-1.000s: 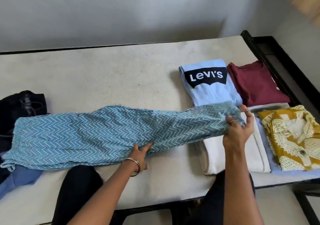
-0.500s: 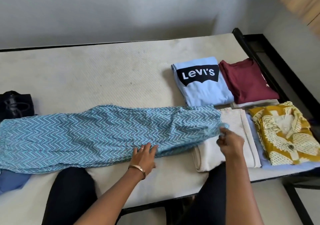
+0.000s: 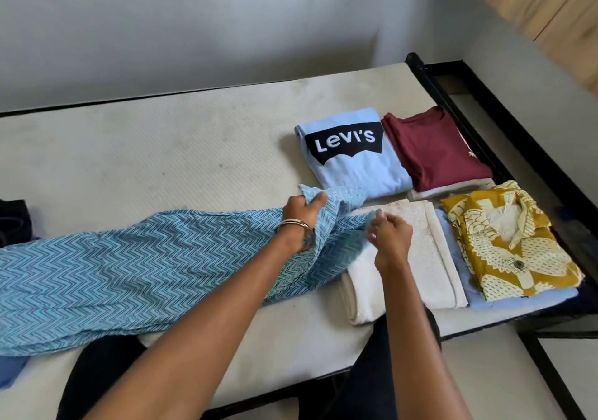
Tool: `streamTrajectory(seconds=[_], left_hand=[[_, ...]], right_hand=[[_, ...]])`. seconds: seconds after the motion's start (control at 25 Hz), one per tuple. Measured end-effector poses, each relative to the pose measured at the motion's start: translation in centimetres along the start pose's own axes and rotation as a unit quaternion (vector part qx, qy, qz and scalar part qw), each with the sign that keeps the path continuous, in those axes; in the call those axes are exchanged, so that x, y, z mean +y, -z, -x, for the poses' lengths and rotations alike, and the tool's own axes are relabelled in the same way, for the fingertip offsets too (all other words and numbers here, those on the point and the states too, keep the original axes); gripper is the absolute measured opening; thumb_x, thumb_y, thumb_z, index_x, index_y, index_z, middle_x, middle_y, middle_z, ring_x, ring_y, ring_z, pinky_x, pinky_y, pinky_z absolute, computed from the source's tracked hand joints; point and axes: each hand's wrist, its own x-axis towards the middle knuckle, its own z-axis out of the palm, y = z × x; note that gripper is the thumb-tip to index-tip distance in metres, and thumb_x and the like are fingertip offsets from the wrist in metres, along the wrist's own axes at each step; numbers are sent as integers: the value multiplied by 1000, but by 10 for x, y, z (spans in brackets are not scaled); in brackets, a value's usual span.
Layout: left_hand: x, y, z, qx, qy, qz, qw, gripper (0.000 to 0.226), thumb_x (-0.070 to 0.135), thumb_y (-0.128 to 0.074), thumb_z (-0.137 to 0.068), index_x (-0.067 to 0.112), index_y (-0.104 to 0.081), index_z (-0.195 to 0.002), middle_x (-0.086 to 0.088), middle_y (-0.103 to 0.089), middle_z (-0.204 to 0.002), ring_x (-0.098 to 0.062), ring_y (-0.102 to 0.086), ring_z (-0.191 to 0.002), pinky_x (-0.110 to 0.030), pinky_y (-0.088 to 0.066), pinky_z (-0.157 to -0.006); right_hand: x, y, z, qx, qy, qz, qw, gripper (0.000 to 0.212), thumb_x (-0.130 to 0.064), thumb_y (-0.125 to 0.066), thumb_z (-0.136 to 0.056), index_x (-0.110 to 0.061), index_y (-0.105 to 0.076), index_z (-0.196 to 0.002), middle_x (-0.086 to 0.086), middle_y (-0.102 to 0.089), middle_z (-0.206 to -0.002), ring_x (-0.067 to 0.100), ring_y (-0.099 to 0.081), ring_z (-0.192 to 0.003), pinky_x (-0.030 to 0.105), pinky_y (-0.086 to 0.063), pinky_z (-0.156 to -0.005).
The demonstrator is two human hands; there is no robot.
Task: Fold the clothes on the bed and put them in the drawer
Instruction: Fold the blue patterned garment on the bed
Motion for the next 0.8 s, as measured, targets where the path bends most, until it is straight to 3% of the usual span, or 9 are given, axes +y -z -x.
streamTrajectory(seconds=[0.12, 0.24, 0.32, 0.4, 0.52, 0.6, 0.64, 0.72, 0.8], left_hand=[[-5, 10, -5, -13, 99, 158, 982, 26, 32, -68, -88, 7, -66, -80, -17, -66, -84, -28, -62, -73, -42, -51, -68], [13, 16, 1, 32, 91, 260, 961, 24, 28, -65, -91, 5, -64, -85, -15, -69, -82, -26, -65, -67, -36, -56, -64], [28, 26, 3, 37, 51, 278, 959, 25, 31, -63, -92, 6, -65, -89, -9, -68, -77, -22, -65, -63, -28, -56, -55], [42, 33, 5, 25, -13, 261, 965, 22, 30, -60, -94, 9, -66, -88, -6, -69, -77, -21, -66, -66, -29, -57, -58], [51, 29, 12, 0, -109, 123, 986, 21, 32, -58, -95, 15, -67, -87, -4, -69, -80, -24, -67, -73, -35, -58, -68], [40, 17, 18, -81, -135, -60, 986, 27, 38, -57, -94, 20, -62, -115, -3, -67, -105, -24, -64, -98, -35, -54, -81], [27, 9, 20, -137, -143, -165, 966, 48, 38, -58, -93, 25, -46, -138, -3, -57, -128, -20, -55, -116, -34, -49, -93], [-1, -5, 21, -212, -138, -337, 907, 83, 35, -64, -89, 32, -10, -154, -4, -24, -156, -21, -34, -137, -37, -35, -110], [-27, -15, 27, -229, -130, -440, 859, 73, 31, -67, -88, 25, -29, -150, -10, -27, -153, -30, -36, -136, -39, -34, -111]], right_hand=[[43, -3, -3, -18, -82, 31, 996, 25, -33, -70, -90, -11, -63, -99, 6, -62, -82, 24, -64, -78, 28, -44, -53], [60, 2, -6, 158, -85, 221, 959, 51, -38, -74, -85, -12, -55, -125, 20, -57, -125, 40, -51, -120, 49, -44, -94], [66, 15, -10, 191, -102, 196, 956, 55, -37, -75, -84, -8, -52, -125, 21, -53, -132, 42, -47, -123, 52, -41, -102], [70, 22, -14, 150, -107, 162, 969, 52, -42, -81, -77, -7, -56, -106, 17, -62, -116, 35, -56, -109, 52, -45, -98], [69, 23, -23, 134, -133, 198, 962, 41, -37, -86, -71, -7, -66, -92, 13, -67, -101, 32, -59, -97, 51, -48, -93], [66, 22, -26, 149, -128, 256, 947, 29, -32, -81, -77, -11, -72, -94, 17, -62, -117, 38, -52, -110, 49, -47, -95], [63, 21, -24, 156, -109, 270, 944, 24, -32, -78, -81, -12, -71, -95, 17, -56, -124, 39, -46, -117, 48, -45, -97], [63, 23, -22, 146, -61, 266, 951, 21, -34, -74, -85, -16, -67, -93, 13, -55, -122, 38, -44, -121, 51, -40, -99], [61, 26, -22, 101, -41, 250, 962, 25, -39, -73, -85, -19, -60, -94, 5, -64, -104, 32, -54, -110, 50, -37, -100]])
